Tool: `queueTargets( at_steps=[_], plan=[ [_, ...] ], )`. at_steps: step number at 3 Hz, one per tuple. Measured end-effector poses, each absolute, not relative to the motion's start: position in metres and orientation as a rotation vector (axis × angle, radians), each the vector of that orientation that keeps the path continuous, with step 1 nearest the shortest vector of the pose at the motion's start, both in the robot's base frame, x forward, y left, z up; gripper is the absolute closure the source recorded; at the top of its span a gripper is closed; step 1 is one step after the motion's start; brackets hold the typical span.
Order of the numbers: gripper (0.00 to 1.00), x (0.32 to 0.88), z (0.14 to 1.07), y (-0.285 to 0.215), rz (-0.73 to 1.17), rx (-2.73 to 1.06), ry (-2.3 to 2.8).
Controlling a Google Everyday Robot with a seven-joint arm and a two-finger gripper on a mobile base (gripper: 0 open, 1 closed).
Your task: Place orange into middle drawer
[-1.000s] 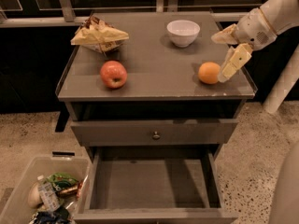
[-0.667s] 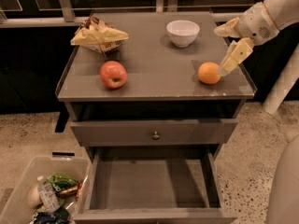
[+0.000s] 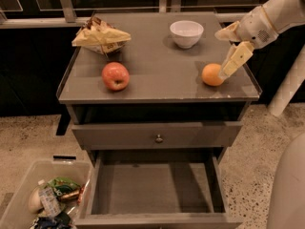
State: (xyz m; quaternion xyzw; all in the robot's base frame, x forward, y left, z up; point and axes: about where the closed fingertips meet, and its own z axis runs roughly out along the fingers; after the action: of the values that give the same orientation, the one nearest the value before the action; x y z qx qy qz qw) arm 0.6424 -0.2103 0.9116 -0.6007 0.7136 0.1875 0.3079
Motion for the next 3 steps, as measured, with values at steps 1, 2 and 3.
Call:
queueTargets(
  at_steps=[1,2,3],
  plan=[
    [0.00,0.643,0.871,-0.210,0.592,-1.563,1.949],
    [0.00,0.642,0.828,-0.204,0.707,-1.538,1.991],
    [0.00,0.643,0.826,-0.203,0.709,-1.537,1.993]
  ],
)
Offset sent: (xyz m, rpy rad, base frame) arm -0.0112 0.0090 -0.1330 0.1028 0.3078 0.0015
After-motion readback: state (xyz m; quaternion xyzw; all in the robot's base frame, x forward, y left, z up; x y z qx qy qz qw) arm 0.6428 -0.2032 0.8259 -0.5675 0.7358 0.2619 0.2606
